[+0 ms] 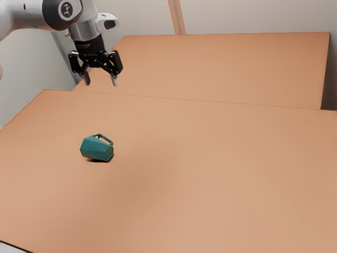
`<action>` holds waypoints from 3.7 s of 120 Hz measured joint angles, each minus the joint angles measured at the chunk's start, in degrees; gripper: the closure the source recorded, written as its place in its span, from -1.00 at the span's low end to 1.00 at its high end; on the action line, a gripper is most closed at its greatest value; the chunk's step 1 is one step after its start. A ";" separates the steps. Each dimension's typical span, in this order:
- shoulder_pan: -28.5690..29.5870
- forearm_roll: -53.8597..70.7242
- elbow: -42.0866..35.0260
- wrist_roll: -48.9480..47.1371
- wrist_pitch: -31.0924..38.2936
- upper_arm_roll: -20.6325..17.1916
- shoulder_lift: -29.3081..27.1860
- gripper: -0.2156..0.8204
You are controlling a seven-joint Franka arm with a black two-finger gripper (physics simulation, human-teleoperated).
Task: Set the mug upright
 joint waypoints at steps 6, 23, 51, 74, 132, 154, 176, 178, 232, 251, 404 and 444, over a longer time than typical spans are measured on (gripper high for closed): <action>-0.07 0.03 0.15 -0.02 -0.04 0.00 0.09 -0.55; -0.19 0.00 0.32 -0.06 -0.16 0.13 0.06 -0.55; 3.07 -0.08 -0.10 0.43 -1.10 0.20 -0.20 -0.55; 9.28 -0.75 -0.34 2.74 -1.55 0.46 -0.21 -0.55; 18.40 -7.44 -1.88 17.12 5.38 7.49 4.60 -0.55; 19.09 -13.10 -6.07 25.29 11.86 11.75 5.11 -0.55; 20.95 -22.71 -10.86 34.92 19.05 14.11 6.47 -0.55; 21.05 -23.53 -11.12 35.81 19.56 14.28 6.59 -0.55; 25.04 -48.68 -19.95 61.03 26.27 16.26 13.18 -0.55; 25.96 -55.72 -22.93 69.15 26.80 16.26 15.12 -0.55; 25.39 -71.43 -30.33 89.74 20.29 16.17 19.05 -0.55; 24.22 -71.31 -30.34 88.42 19.33 16.00 19.52 -0.39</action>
